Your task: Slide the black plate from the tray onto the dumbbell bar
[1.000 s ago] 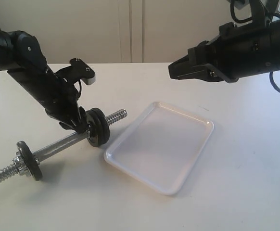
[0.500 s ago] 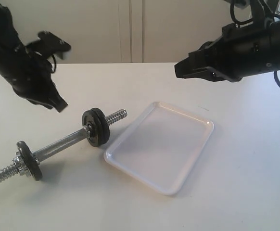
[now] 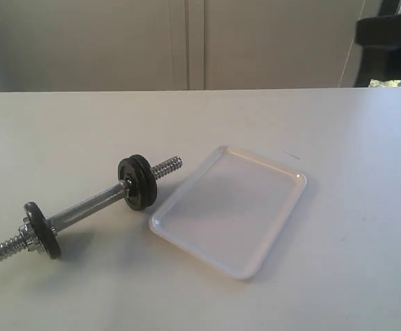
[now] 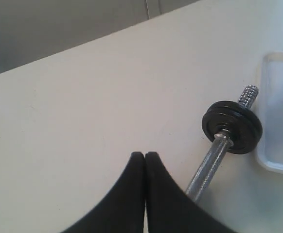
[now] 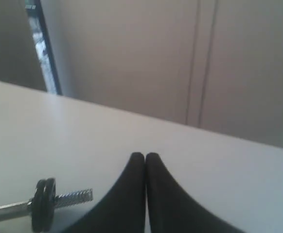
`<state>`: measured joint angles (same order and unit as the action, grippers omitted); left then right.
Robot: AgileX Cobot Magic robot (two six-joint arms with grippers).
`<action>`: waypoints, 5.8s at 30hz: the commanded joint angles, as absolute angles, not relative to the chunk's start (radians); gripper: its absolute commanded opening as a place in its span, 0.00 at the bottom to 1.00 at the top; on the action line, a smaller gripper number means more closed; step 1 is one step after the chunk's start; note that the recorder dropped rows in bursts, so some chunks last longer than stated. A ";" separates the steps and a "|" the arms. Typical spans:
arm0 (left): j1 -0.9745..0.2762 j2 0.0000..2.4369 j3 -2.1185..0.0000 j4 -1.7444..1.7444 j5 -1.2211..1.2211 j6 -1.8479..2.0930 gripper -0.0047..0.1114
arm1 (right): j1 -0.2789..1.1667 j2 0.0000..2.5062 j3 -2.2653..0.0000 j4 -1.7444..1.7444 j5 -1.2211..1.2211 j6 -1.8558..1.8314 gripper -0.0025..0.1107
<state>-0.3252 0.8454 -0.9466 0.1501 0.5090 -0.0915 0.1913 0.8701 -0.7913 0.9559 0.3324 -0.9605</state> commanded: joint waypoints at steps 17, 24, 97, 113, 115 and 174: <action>-0.320 0.407 -0.764 0.149 0.568 -0.139 0.04 | 0.188 0.562 -0.684 0.949 0.255 -0.946 0.03; -0.320 0.407 -0.764 0.149 0.568 -0.136 0.04 | 0.188 0.560 -0.684 0.949 0.255 -0.946 0.03; -0.320 0.409 -0.764 0.149 0.570 -0.136 0.04 | 0.087 0.000 0.000 0.116 0.342 -0.123 0.03; -0.320 0.409 -0.764 0.149 0.570 -0.136 0.04 | 0.121 0.000 0.000 0.068 0.332 -0.123 0.03; -0.320 0.409 -0.764 0.149 0.570 -0.136 0.04 | 0.121 0.000 0.000 0.049 0.332 -0.123 0.03; -0.046 0.354 -0.478 -0.107 -0.005 -0.127 0.04 | 0.180 0.000 0.000 0.005 0.337 -0.102 0.03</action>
